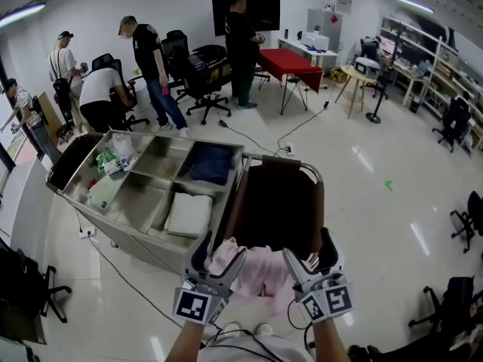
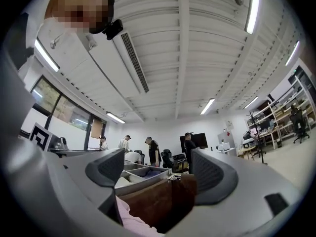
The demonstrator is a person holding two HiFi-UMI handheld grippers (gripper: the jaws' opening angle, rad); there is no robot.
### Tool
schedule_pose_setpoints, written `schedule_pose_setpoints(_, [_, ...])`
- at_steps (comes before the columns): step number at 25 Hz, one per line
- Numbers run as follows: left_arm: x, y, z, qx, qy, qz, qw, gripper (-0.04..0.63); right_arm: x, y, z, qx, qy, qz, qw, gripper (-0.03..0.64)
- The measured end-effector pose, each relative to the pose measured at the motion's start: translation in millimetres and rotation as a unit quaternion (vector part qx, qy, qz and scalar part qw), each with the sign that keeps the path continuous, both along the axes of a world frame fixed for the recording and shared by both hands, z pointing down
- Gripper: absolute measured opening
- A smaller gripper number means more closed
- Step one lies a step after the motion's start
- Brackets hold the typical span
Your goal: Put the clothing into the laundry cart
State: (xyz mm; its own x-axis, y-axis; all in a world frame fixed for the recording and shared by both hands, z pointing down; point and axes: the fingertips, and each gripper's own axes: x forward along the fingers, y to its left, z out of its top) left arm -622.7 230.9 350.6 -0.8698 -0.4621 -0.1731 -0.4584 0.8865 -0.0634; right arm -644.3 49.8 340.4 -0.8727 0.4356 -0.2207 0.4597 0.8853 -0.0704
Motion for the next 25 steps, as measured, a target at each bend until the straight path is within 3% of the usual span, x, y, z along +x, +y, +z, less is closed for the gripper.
schedule_pose_setpoints(6, [5,-1,11,-0.008,0.010,-0.012,0.9999,0.336,6,-6,18,0.029,0.021,0.024,0.999,0.455])
schedule_pose_setpoints(11, [7,-7,9,-0.003,0.021,-0.018,0.9996,0.339,9,-9,11,0.070,-0.005,0.043,0.997,0.449])
schedule_pose_setpoints(15, [8,-6,16,-0.007,0.030,-0.021,0.9993,0.342,6,-4,14,0.066,0.006,0.036,0.997,0.449])
schedule_pose_setpoints(25, [-1,8,25,-0.018,0.014,-0.034,0.9992,0.342,-7,14,16,0.049,0.010,0.013,0.999,0.449])
